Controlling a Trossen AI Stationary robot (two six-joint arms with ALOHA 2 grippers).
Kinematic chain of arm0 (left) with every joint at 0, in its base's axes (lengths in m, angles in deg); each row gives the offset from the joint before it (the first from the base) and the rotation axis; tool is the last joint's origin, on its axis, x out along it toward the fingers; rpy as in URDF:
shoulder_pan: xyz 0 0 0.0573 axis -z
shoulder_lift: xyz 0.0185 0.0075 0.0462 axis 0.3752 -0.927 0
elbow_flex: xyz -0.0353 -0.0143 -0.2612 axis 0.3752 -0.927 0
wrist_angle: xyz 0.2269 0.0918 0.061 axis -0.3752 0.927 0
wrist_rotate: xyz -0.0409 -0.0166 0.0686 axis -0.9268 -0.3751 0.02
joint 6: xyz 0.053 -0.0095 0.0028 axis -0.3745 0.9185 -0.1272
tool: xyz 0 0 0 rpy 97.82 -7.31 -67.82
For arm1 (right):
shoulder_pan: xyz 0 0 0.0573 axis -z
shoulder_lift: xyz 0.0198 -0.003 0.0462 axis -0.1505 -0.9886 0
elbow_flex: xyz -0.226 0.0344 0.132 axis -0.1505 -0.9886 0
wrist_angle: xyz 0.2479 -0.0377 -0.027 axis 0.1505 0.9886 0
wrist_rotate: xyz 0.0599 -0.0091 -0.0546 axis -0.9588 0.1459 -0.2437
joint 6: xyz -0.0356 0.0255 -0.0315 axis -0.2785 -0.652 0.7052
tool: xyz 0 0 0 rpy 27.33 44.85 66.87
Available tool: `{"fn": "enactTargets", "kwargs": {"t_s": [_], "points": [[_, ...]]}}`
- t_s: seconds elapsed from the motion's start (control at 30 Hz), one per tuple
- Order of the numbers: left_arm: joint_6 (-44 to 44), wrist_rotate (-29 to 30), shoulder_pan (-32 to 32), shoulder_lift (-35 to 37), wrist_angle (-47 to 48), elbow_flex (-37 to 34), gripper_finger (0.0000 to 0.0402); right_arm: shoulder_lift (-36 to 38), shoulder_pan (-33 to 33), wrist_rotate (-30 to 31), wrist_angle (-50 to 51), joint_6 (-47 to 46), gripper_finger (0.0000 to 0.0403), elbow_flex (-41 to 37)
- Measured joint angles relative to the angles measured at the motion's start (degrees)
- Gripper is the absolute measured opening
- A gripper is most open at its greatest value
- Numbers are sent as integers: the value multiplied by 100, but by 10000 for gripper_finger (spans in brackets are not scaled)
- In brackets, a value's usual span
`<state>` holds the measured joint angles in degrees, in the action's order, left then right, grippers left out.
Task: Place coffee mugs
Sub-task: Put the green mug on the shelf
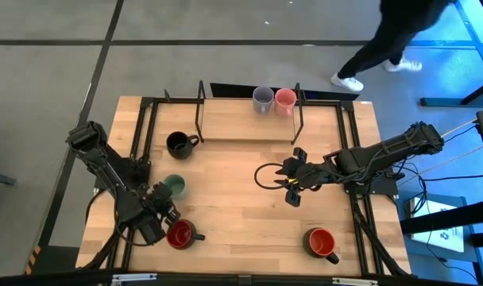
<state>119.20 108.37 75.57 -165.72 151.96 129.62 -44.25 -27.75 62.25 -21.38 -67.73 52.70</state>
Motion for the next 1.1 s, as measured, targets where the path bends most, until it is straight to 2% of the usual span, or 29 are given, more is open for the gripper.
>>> {"fn": "enactTargets", "kwargs": {"t_s": [0.1,0.37,0.57,0.7,1.1], "points": [[-117,76,-17,0,-13,0,42,0,0,-2,-1,0,122,0],[-149,52,-112,273,204,196,42,0,0,-4,0,0,122,0],[-292,509,-424,600,873,863,42,0,0,-42,0,-2,122,0],[-799,1018,-880,610,1074,1303,42,0,0,72,-14,-7,122,0],[-3169,1424,-2969,569,614,2460,42,0,0,666,-22,-312,122,2]]}}
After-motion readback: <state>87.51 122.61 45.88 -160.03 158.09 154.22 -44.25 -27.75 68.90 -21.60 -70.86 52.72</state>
